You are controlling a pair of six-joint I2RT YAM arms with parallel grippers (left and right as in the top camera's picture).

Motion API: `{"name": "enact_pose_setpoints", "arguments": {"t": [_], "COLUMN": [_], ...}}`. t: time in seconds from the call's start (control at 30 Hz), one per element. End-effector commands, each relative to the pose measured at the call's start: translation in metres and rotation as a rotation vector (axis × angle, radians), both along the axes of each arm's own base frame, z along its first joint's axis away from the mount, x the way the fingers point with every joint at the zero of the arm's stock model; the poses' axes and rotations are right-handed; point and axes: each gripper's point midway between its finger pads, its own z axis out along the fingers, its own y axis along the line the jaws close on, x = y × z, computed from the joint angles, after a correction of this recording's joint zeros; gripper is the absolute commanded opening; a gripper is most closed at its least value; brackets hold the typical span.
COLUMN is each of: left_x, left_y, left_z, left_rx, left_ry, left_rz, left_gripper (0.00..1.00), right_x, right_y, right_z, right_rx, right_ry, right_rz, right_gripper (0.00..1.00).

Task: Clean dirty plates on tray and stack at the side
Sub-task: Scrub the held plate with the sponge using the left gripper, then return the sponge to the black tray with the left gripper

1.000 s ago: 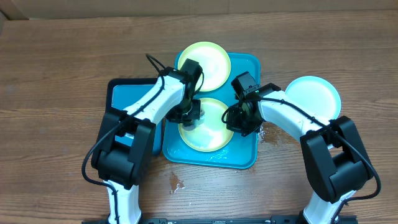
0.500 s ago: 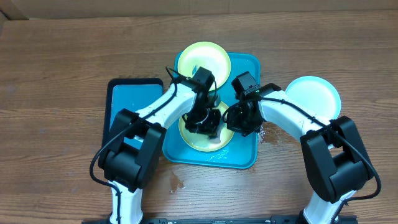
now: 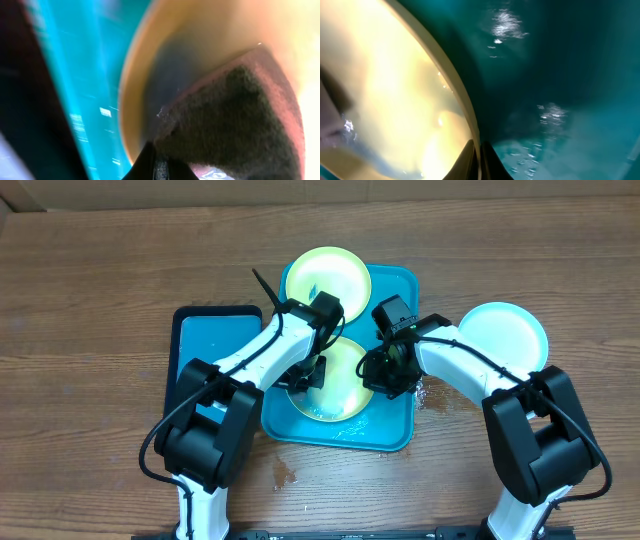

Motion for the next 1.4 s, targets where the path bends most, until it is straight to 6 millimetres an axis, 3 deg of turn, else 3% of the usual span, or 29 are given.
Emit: {"name": "enact_pose_setpoints", "arguments": {"t": [0.0, 0.3, 0.47, 0.6, 0.73, 0.87, 1.0, 1.1, 1.2, 1.3, 1.37], "left_x": [0.026, 0.050, 0.059, 0.061, 0.054, 0.043, 0.027, 0.018, 0.014, 0.011, 0.012], "left_y": [0.059, 0.031, 0.016, 0.029, 0.071, 0.115, 0.141, 0.134, 0.130, 0.130, 0.131], "left_z": [0.013, 0.045, 0.086, 0.127, 0.151, 0.144, 0.107, 0.074, 0.053, 0.047, 0.050], "left_rx": [0.327, 0.172, -0.027, -0.148, -0.147, -0.108, -0.139, -0.241, -0.268, -0.268, -0.268], "left_ry": [-0.143, -0.242, -0.290, -0.344, -0.364, -0.306, -0.205, -0.143, -0.133, -0.130, -0.130], "left_rz": [0.018, 0.084, 0.137, 0.173, 0.259, 0.359, 0.464, 0.445, 0.432, 0.429, 0.421], "left_gripper": [0.04, 0.04, 0.04, 0.04, 0.04, 0.04, 0.04, 0.04, 0.05, 0.18, 0.34], "right_x": [0.001, 0.001, 0.001, 0.001, 0.001, 0.003, 0.006, 0.009, 0.009, 0.006, 0.006], "right_y": [-0.023, -0.023, -0.023, -0.023, -0.023, -0.026, -0.030, -0.029, -0.027, -0.028, -0.028], "right_z": [-0.012, -0.012, -0.012, -0.012, -0.012, -0.013, -0.013, -0.013, -0.013, -0.009, 0.001], "right_rx": [-0.098, -0.099, -0.099, -0.099, -0.100, -0.121, -0.141, -0.136, -0.129, -0.128, -0.128], "right_ry": [0.003, 0.004, 0.004, 0.004, 0.003, -0.008, -0.023, -0.038, -0.037, -0.023, -0.031], "right_rz": [-0.021, -0.021, -0.021, -0.021, -0.021, -0.023, -0.026, -0.027, -0.027, -0.025, -0.013], "right_gripper": [0.04, 0.04, 0.04, 0.04, 0.04, 0.04, 0.04, 0.04, 0.04, 0.04, 0.04]}}
